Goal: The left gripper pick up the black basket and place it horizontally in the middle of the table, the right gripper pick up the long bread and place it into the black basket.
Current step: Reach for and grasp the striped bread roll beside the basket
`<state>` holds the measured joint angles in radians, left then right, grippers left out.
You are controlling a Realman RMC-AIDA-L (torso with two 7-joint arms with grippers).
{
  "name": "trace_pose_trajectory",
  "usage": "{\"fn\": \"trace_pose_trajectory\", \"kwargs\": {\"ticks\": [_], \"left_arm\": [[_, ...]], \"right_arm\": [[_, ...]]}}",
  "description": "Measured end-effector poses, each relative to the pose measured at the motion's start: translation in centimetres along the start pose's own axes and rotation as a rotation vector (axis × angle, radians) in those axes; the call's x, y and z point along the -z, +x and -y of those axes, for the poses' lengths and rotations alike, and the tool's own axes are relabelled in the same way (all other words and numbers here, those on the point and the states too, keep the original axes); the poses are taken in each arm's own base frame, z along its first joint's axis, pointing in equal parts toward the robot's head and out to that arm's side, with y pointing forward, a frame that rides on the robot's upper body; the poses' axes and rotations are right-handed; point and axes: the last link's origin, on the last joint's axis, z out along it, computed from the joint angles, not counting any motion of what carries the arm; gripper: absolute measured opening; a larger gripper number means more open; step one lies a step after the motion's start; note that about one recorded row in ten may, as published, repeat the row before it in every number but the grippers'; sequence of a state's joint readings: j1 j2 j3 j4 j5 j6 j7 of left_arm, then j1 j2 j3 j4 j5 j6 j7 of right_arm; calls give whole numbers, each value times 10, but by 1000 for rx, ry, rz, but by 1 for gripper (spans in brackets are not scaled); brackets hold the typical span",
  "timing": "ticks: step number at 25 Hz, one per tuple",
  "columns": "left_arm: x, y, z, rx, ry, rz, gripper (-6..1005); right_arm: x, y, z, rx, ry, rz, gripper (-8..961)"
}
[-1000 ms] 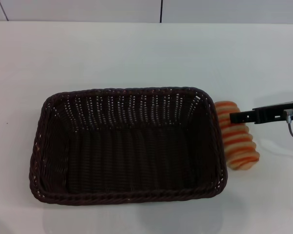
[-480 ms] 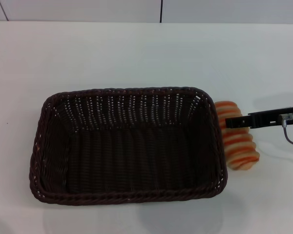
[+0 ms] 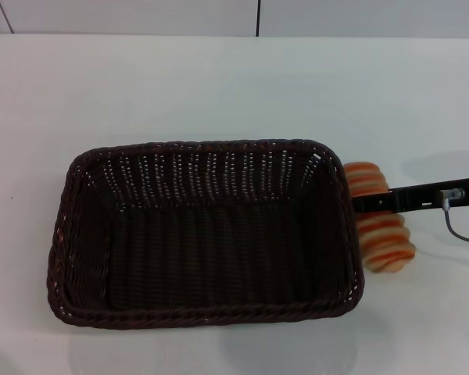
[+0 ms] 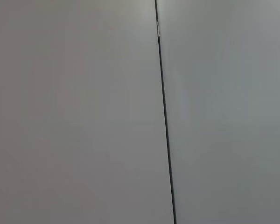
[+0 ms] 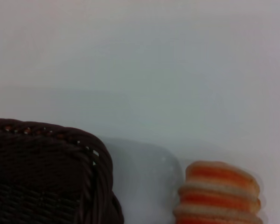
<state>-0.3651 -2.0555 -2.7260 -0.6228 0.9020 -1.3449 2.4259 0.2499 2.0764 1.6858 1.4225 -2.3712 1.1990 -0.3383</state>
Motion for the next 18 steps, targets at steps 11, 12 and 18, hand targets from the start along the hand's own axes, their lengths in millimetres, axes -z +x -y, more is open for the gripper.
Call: {"fn": "trace_pose_trajectory", "kwargs": {"ticks": [11,12,18], "left_arm": [[1,1,-1,-2,-6,-9,808],[1,1,-1,-2,-6,-9,808],[0,3,-1,-1,-11,-18,809]], "right_arm": [[-4,1,2,-9,-1,-15,801],[-4,1,2,-9,-2,-18,801],[-6,0,2,-5,-4,-23,801]]}}
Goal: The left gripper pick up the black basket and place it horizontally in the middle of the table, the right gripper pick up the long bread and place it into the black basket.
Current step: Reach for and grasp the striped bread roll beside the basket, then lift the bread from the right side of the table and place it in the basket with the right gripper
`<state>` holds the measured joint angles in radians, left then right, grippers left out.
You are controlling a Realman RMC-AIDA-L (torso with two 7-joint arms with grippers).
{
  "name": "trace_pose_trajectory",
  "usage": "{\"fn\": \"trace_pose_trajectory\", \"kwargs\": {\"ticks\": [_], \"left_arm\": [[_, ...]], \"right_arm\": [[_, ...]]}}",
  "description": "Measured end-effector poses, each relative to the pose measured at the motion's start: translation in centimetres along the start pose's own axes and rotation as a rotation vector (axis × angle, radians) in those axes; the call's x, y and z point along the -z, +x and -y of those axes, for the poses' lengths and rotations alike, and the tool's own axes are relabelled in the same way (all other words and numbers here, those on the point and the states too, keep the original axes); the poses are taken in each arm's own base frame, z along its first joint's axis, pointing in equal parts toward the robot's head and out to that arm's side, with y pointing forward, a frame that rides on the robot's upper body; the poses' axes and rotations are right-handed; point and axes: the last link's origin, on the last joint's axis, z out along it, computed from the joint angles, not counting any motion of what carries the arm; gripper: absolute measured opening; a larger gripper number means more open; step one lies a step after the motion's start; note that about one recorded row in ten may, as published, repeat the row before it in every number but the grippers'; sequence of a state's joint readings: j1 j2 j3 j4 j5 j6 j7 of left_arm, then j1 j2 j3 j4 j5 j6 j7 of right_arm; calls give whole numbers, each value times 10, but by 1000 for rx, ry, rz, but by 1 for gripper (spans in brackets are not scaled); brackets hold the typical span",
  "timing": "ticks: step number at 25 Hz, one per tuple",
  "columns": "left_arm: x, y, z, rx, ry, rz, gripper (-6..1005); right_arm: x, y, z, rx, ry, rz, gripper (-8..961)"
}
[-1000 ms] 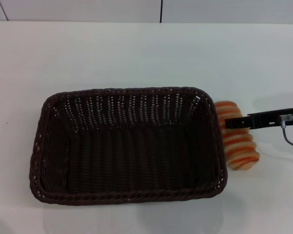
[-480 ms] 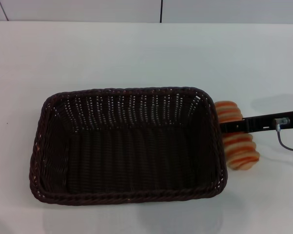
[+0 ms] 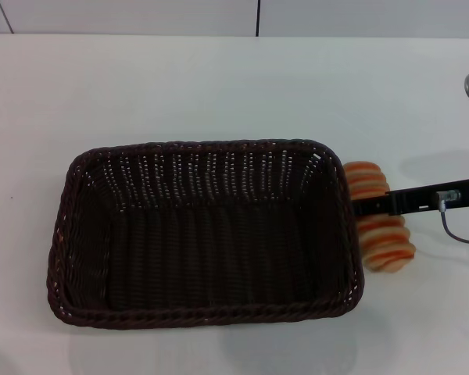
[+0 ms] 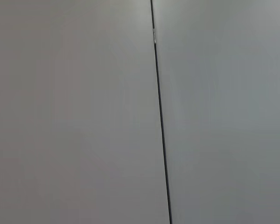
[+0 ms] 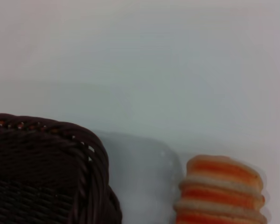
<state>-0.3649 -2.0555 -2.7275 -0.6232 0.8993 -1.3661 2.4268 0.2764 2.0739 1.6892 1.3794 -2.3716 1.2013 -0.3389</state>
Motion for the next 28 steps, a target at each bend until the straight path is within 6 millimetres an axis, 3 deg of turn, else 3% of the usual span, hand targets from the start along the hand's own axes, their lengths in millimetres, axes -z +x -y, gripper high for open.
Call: {"fn": "trace_pose_trajectory", "kwargs": {"ticks": [9,19,24,28], "left_arm": [[-2,3,0,-5,0,-11,809],[-2,3,0,-5,-1,-14,809],[-2,3,0,-5,1,-14,809],[-2,3,1,-6,2,-15,808]], "right_arm": [[-1,-1,1,-7,1,-7,801],[-4,0,3,-15,-4,-26,573],[5,-5,10,-36,10,10,528],[24,-12,20,-49,35,65,504]]}}
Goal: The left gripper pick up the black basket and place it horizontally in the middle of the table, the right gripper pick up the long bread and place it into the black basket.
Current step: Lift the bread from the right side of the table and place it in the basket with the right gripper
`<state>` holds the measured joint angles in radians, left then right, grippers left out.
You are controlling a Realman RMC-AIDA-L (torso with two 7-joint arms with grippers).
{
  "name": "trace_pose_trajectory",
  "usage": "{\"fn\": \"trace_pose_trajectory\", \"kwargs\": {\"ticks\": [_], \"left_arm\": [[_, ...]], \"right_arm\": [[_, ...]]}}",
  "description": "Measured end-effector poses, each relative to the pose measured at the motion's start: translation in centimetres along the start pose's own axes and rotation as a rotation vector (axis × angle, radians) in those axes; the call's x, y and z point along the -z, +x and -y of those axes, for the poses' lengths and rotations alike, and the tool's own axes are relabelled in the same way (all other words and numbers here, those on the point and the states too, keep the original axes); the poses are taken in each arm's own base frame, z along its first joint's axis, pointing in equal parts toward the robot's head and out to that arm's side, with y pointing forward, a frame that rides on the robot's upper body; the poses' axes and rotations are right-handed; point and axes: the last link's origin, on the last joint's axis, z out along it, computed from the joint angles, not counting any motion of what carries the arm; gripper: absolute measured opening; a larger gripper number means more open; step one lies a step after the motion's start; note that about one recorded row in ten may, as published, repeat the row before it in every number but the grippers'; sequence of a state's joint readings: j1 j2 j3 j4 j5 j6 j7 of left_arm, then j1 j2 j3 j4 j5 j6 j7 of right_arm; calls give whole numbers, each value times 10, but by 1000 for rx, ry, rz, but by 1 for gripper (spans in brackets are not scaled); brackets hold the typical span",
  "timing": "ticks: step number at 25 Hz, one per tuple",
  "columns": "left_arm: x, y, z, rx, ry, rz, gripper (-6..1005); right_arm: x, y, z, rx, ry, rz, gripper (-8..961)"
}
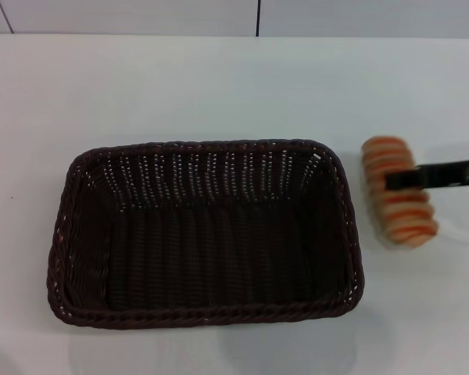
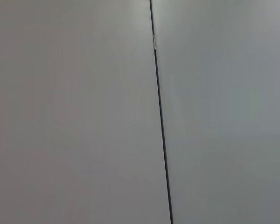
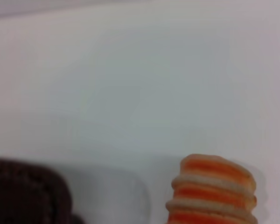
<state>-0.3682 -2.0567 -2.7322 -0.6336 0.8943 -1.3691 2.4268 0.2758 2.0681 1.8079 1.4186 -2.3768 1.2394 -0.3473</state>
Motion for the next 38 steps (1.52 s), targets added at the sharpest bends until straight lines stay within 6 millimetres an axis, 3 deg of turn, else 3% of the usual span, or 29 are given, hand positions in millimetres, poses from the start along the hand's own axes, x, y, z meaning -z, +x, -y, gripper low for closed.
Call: {"fn": "trace_pose_trajectory", "kwargs": {"ticks": [5,10,16,19,24,29,38], "left_arm": [[0,1,1,-3,0,0,807],[0,1,3,-6,9,-3,806],[-2,3,3,-9,6,-10,805],[-3,4,3,-11,6,-12,805],[-5,5,3,-15,2,-20,804],[-5,5,2,-12,1,-21,803],[-6,5,0,-10,-1,-24,801]], "right_arm": [[30,-12,5,10,25,78,452],[54,-24,-12,79,25,130,415],[90,-43,-62,210,-59,221,412],[97,-48,-86,259,-148,246,414],[83,-48,-123,340,-288,199,418],[63,-43,-147,400,-348,136,422],[34,-36,-152,443,-398,59,430]]}}
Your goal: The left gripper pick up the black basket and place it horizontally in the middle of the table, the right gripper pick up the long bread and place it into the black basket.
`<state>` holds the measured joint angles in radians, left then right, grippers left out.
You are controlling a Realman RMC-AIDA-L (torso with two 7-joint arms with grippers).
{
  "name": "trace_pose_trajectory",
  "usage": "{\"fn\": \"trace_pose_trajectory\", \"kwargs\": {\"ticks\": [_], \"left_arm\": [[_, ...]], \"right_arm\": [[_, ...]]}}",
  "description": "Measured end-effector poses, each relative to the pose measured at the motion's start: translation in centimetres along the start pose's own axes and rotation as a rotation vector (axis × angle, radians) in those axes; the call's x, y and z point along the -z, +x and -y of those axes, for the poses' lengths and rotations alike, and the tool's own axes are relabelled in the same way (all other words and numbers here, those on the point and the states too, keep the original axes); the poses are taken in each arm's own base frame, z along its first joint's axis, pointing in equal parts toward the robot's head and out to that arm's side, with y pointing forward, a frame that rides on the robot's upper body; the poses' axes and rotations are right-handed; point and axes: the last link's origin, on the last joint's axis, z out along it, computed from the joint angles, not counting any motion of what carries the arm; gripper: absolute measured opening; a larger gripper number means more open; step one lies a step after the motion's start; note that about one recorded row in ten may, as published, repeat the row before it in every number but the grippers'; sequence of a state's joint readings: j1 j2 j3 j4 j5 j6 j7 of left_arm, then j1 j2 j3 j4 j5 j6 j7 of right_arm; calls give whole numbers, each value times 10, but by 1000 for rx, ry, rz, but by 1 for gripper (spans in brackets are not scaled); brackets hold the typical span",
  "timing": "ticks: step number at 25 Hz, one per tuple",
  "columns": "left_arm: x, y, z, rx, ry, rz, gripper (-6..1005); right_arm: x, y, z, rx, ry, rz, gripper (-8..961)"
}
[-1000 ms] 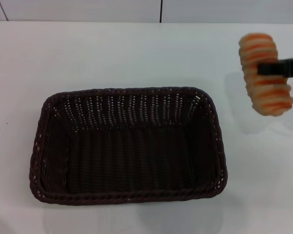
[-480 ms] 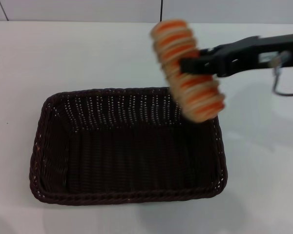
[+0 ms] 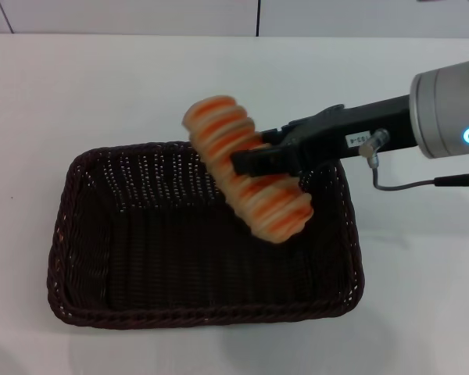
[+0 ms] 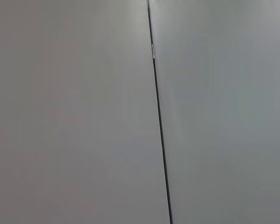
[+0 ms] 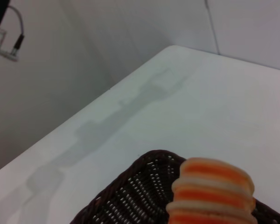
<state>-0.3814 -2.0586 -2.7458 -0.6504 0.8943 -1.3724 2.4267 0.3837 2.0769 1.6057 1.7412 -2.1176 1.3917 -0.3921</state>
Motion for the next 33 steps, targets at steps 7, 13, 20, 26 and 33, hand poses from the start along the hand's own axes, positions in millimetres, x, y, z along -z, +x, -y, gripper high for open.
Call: {"fn": "trace_pose_trajectory", "kwargs": {"ticks": [7,13,20,26,33], "left_arm": [[0,0,-1,1,-1,-1,800],[0,0,-1,3,-1,-1,800],[1,-12,-10,52,-2,23,800],[6,-25,-21,112,-4,52,800],[11,-38,-35,175,-11,81,800]], "right_arm": [[-1,-3,-3,18,-14,4,599],[11,-10,7,33,61,50,637],[60,-16,60,143,478,342,636],[86,14,103,159,804,594,636],[72,48,121,208,1108,747,636]]}}
